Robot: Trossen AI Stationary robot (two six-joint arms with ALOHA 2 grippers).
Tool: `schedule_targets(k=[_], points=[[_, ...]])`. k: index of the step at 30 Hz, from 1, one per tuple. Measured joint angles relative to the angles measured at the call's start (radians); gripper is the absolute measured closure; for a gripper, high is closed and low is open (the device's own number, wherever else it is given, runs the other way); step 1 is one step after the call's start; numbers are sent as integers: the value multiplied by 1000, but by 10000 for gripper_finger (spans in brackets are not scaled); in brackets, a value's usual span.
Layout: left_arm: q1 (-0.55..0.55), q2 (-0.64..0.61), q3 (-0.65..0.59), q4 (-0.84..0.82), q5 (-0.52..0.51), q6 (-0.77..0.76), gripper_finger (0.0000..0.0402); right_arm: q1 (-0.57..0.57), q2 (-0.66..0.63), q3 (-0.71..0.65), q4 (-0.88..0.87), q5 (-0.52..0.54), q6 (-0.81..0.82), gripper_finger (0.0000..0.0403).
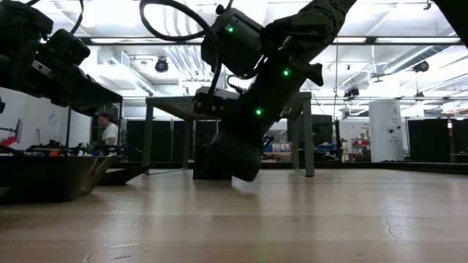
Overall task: Pick & Place Mini shaped plates
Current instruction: Stack the black square plate on top of the other black square plate on the shelf
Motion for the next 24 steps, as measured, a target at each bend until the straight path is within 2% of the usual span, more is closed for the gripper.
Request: schedule_targets(k=[5, 24], points=[[0, 0, 0, 0, 0, 0, 401, 9, 0, 0, 0, -6, -5, 394], [0, 0, 0, 0, 0, 0, 401, 85, -52, 0, 6, 3, -99, 391]])
